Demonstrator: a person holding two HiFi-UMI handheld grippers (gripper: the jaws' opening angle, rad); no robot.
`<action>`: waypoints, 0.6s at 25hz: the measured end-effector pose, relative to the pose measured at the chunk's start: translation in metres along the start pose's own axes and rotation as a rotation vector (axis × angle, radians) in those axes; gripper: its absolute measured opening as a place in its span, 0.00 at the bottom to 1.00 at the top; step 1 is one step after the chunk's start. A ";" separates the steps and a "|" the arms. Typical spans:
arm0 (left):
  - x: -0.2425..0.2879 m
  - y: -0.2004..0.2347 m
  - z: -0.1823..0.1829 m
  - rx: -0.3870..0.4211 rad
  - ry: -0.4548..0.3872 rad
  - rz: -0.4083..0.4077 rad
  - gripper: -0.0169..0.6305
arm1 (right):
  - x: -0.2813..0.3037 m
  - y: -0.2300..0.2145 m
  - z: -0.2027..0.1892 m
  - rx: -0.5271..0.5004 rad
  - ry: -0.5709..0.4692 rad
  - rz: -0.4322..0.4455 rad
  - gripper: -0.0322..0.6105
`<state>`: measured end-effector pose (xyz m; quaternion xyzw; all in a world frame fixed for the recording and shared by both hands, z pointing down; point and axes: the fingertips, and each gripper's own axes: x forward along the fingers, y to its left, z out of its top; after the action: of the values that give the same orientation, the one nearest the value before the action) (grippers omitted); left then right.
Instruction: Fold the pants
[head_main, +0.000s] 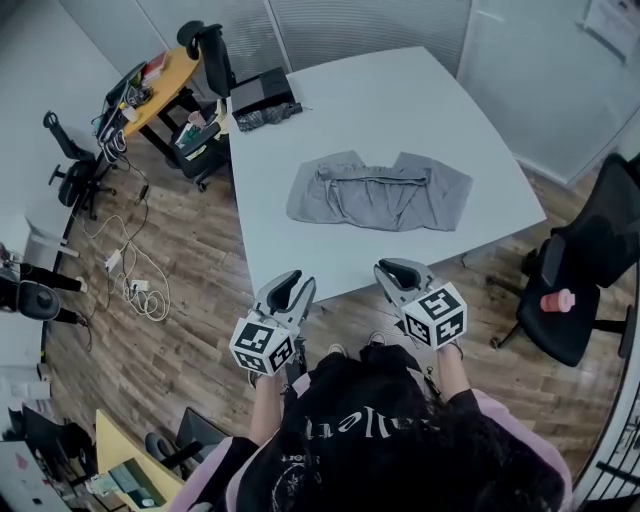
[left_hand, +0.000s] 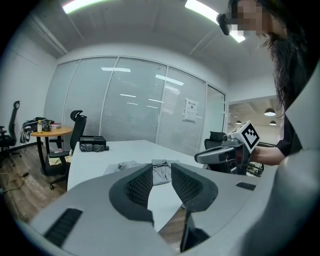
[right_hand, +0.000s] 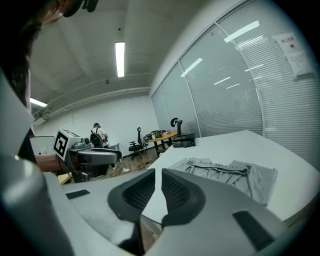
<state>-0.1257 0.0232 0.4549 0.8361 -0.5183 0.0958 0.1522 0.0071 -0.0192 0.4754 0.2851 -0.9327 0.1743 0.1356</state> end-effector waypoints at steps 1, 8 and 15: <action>-0.002 0.001 0.001 0.005 0.001 -0.002 0.23 | 0.001 0.004 0.002 -0.011 -0.005 0.000 0.13; -0.024 0.014 0.002 0.028 0.001 -0.005 0.19 | 0.008 0.032 0.016 -0.052 -0.046 -0.016 0.10; -0.037 0.019 0.006 0.038 -0.023 -0.028 0.14 | 0.015 0.056 0.022 -0.078 -0.053 -0.016 0.10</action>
<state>-0.1594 0.0443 0.4400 0.8470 -0.5063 0.0940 0.1317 -0.0409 0.0081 0.4469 0.2914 -0.9398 0.1291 0.1231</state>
